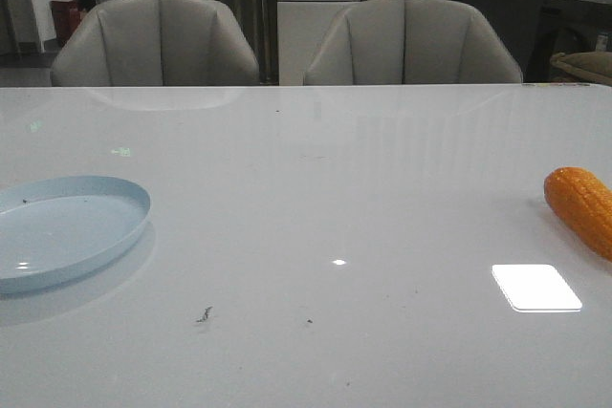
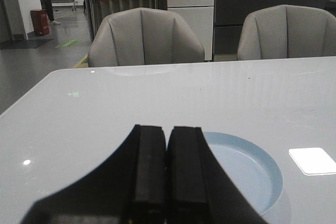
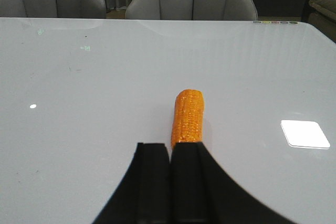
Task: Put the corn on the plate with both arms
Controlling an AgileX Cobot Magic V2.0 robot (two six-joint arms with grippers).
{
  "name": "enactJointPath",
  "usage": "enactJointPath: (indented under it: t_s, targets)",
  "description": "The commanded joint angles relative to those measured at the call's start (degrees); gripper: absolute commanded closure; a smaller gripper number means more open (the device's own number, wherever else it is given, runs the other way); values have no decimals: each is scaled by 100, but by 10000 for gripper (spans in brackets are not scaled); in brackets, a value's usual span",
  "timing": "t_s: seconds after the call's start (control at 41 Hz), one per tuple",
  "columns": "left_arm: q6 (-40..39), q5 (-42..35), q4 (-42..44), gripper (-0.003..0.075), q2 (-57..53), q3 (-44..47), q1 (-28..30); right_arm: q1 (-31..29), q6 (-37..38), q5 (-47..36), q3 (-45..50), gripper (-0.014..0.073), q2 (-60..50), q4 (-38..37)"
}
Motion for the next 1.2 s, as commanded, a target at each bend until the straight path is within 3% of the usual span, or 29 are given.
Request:
enactJointPath:
  t_s: [0.0, 0.098, 0.195, 0.439, 0.634, 0.902, 1.024, 1.171]
  targets:
    - [-1, -853, -26, 631, -98, 11, -36, 11, -48, -534, -100, 557, -126, -25]
    - [-1, -1588, -26, 631, -98, 0, -36, 11, -37, -749, -100, 557, -126, -53]
    - [-1, -2047, -26, 631, -98, -119, -36, 11, -11, -1465, -163, 557, -126, 62]
    - [-1, -1941, 13, 631, -52, -1021, -36, 11, -11, -1414, -1343, 557, 129, 62]
    - [-1, -1889, 126, 631, 542, -1944, -36, 11, -11, -1738, -2551, 557, 1387, 62]
    - [-1, -1889, 702, 631, 2479, -3293, -36, 11, -11, -2832, -3722, 557, 3434, 62]
    - [-1, -1873, 689, 631, 3283, -3348, -36, 11, -11, -2592, -3728, 557, 4062, 62]
    - [-1, -1704, 627, 631, 4405, -3268, -36, 11, -11, -1280, -3728, 557, 4730, 62]
